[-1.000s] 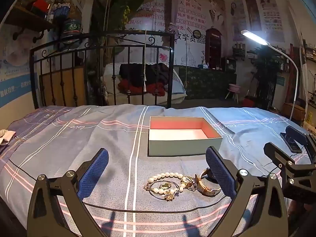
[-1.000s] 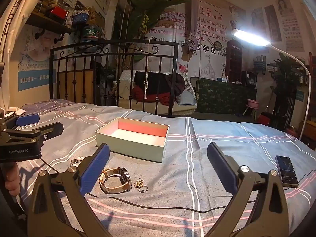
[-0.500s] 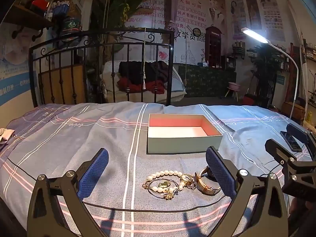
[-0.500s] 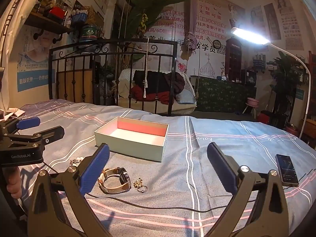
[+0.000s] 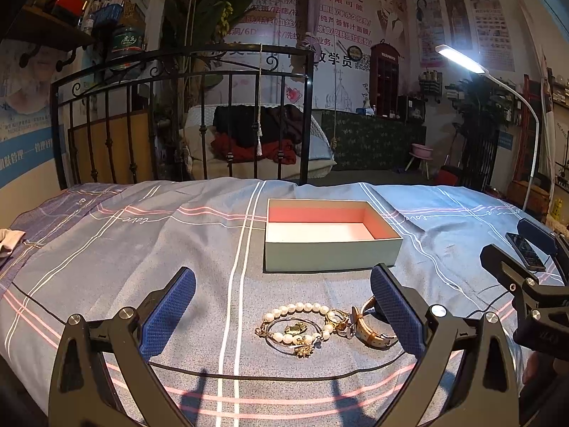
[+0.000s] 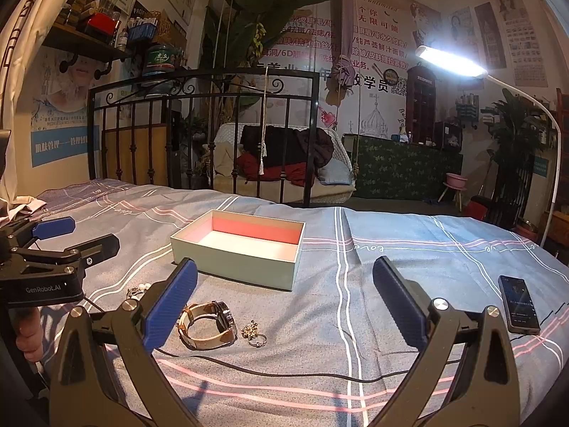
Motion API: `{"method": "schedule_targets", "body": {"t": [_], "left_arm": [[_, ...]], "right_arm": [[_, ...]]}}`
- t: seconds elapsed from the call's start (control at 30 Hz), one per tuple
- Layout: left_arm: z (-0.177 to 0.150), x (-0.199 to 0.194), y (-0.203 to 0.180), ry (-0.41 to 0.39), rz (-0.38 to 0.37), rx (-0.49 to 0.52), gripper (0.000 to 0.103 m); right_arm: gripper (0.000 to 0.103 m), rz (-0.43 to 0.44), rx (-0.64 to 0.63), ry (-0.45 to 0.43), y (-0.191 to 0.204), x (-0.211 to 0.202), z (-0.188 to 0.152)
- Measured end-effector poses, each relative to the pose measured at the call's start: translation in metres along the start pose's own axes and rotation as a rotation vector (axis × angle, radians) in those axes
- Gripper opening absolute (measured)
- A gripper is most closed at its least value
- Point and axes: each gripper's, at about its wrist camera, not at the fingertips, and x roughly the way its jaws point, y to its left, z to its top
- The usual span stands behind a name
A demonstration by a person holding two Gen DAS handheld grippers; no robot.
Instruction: Organize jewelry
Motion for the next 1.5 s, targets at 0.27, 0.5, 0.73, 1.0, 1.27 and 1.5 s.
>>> {"method": "schedule_targets", "body": {"t": [0.27,0.5,0.73,1.0,1.27,1.5], "left_arm": [[0.001,0.002,0.002,0.015,-0.006,-0.003,0.096],[0.002,0.004,0.002,0.023,-0.013,-0.002,0.096],[0.002,0.006,0.003,0.025,-0.013,-0.004,0.096],[0.002,0.006,0.003,0.025,-0.014,-0.004,0.096],[0.001,0.006,0.001,0.026,-0.015,-0.002,0.096],[0.0,0.005,0.0,0.028,-0.016,-0.001,0.096]], "right_arm": [[0.097,0.003,0.001,0.009,0.001,0.004,-0.002],[0.097,0.009,0.002,0.017,0.002,0.01,-0.002],[0.097,0.011,0.005,0.017,0.003,0.011,-0.002],[0.097,0.01,0.008,0.014,0.003,0.013,-0.001],[0.097,0.011,0.01,0.016,0.0,0.012,0.0],[0.097,0.012,0.012,0.02,0.0,0.012,0.001]]}}
